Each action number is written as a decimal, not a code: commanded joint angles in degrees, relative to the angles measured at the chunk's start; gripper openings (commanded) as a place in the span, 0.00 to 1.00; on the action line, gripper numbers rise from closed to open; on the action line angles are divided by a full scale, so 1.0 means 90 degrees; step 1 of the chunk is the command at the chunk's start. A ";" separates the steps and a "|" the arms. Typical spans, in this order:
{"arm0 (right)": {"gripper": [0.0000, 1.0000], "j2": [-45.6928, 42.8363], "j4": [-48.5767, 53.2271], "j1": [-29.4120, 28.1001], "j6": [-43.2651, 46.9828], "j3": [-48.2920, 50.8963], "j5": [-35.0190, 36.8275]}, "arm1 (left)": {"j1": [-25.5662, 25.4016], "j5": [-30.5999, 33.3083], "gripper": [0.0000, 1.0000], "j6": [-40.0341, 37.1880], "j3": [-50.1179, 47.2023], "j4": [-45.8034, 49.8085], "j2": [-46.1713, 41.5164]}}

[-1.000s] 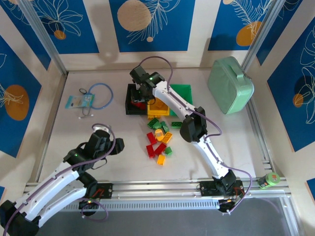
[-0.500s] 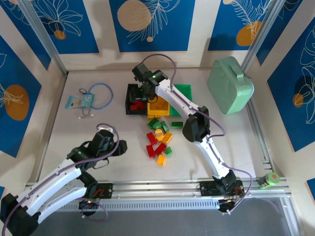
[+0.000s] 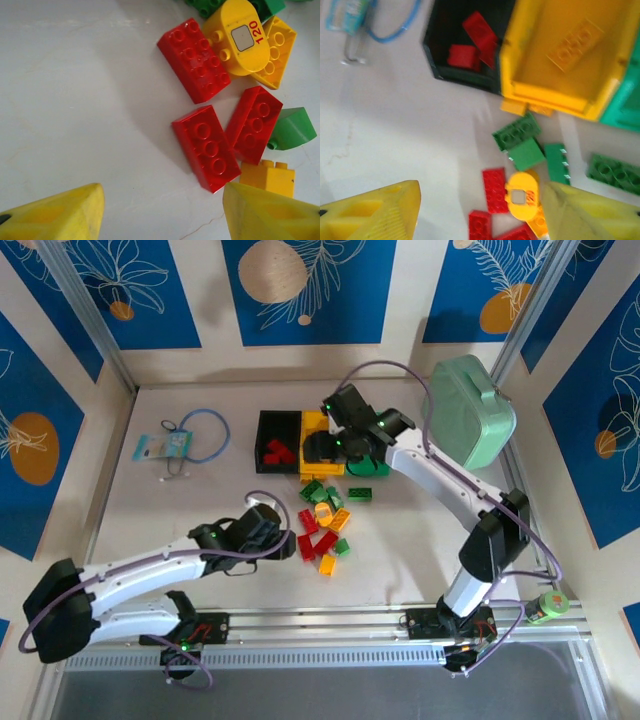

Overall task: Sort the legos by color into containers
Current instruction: Pick up the lego from the middle-left of the table.

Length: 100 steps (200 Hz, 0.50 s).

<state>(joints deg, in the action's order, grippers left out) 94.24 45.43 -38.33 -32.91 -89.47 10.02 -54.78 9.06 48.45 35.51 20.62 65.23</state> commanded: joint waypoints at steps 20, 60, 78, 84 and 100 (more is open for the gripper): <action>0.66 -0.0871 -0.0600 0.0292 -0.0418 0.1463 -0.0212 | -0.0322 -0.0054 0.63 0.0235 0.0644 -0.0430 0.0973; 0.66 -0.1289 -0.0748 0.0469 -0.0475 0.2110 -0.0303 | -0.0397 -0.0103 0.63 0.0442 0.0965 -0.0443 0.1715; 0.66 -0.1423 -0.0804 0.0532 -0.0475 0.2278 -0.0339 | -0.0397 -0.0055 0.63 0.0538 0.1030 -0.0464 0.1901; 0.66 -0.1446 -0.0824 0.0546 -0.0475 0.2326 -0.0342 | -0.0397 -0.0041 0.63 0.0573 0.1049 -0.0468 0.1956; 0.65 -0.1529 -0.0882 0.0585 -0.0484 0.2435 -0.0386 | -0.0397 0.0017 0.63 0.0687 0.1126 -0.0475 0.2127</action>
<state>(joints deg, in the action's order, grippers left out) 82.41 39.35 -33.67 -36.49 -69.28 8.38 -57.80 8.64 52.25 43.31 16.67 82.41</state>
